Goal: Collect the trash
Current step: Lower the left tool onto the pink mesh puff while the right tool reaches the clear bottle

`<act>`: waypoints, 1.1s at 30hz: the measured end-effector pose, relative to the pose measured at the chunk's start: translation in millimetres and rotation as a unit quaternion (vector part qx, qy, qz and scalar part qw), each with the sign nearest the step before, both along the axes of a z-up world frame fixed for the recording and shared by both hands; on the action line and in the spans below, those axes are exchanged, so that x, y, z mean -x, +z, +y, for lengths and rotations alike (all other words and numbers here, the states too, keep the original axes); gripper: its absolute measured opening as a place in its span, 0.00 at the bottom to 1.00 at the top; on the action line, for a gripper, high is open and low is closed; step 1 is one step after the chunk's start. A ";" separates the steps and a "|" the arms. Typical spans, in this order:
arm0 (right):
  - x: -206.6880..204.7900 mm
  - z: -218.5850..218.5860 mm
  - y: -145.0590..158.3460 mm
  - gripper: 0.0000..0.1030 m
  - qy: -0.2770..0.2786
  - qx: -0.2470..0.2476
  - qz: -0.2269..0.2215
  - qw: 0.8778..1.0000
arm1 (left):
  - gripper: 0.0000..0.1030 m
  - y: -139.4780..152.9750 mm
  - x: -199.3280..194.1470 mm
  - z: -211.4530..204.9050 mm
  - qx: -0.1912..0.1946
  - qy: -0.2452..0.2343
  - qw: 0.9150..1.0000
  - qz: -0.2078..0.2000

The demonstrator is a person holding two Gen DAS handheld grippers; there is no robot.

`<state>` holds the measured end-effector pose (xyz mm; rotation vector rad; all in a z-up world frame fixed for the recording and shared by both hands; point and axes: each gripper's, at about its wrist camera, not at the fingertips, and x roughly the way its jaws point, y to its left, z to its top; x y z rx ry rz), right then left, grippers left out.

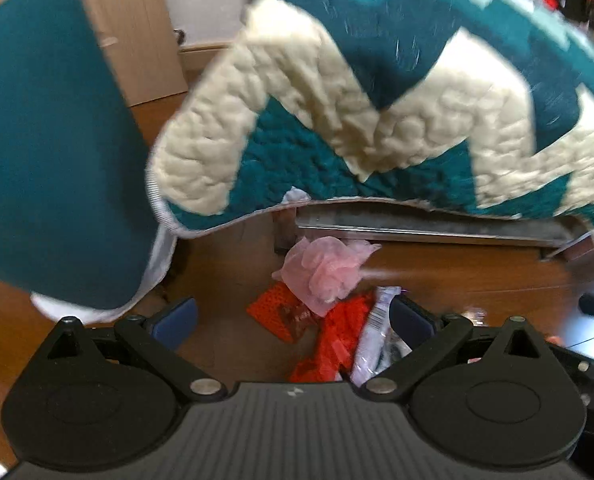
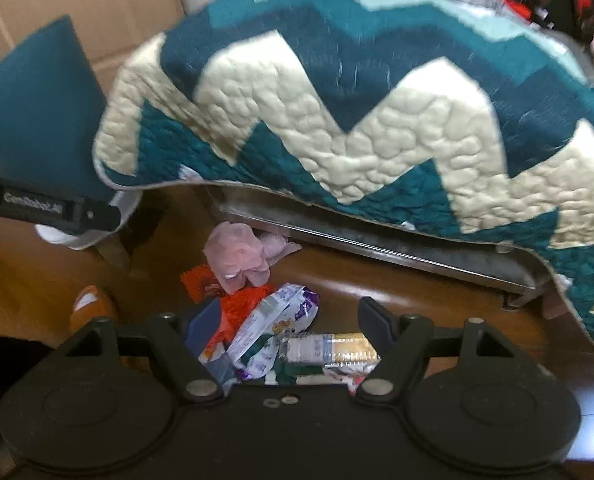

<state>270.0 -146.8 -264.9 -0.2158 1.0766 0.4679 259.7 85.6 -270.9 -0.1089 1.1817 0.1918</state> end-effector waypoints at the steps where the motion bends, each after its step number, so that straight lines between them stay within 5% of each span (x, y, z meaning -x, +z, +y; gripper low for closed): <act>1: -7.2 -1.7 -13.1 0.72 -0.007 0.010 0.006 1.000 | 1.00 -12.1 -7.4 -0.9 -0.003 -0.002 1.000 0.011; 6: -40.1 -28.0 -79.0 0.71 -0.088 0.023 0.079 0.993 | 1.00 -60.2 -35.4 -0.3 0.007 -0.002 0.999 0.033; 13: -67.7 -66.6 -131.9 0.71 -0.252 -0.042 0.160 0.954 | 0.99 -118.0 -67.0 -5.6 -0.007 -0.028 0.998 0.049; 18: -44.9 -74.9 -155.4 0.71 -0.287 0.010 0.199 0.937 | 0.99 -145.3 -71.0 -13.1 -0.026 -0.063 0.997 0.039; 22: -35.7 -54.9 -164.4 0.71 -0.222 0.037 0.185 0.957 | 0.99 -161.1 -74.3 -18.4 -0.037 -0.084 0.995 0.028; 25: -44.7 -54.1 -167.0 0.71 -0.231 0.000 0.184 0.955 | 0.99 -171.6 -78.1 -22.8 -0.047 -0.101 0.994 0.018; 33: -66.5 -69.0 -203.5 0.71 -0.366 -0.085 0.258 0.890 | 0.94 -197.3 -85.3 -23.2 -0.029 -0.105 0.994 0.029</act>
